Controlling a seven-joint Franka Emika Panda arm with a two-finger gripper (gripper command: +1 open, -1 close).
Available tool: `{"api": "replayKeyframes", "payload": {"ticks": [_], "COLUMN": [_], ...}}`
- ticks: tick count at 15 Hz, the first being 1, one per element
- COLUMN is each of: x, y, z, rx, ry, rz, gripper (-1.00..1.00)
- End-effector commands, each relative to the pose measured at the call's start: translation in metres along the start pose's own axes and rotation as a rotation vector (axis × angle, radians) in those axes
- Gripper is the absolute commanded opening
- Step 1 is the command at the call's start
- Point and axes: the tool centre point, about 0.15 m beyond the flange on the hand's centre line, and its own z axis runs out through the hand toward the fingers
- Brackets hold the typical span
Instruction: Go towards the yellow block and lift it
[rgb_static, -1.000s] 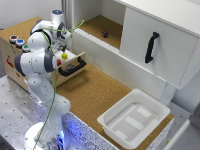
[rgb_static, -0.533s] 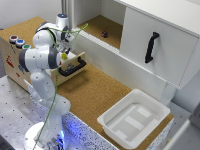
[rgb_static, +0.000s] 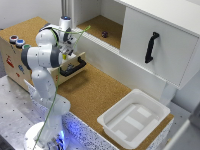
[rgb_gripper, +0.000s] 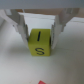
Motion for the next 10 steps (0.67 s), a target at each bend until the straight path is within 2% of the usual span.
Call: {"api": "replayKeyframes", "payload": {"ticks": [1,4,6,10], "x": [-0.005,-0.014,-0.024,-0.037], "y": [-0.004,0.004,0.018,0.071], "z": [-0.053,-0.105,-0.137,-0.165], "rx": [-0.069,-0.034,-0.038,-0.038], "ry": [0.099,0.15,0.181,0.205], "rz": [-0.038,-0.061,-0.06,-0.048], "gripper": [-1.0,-1.0,-1.0,-1.0]}}
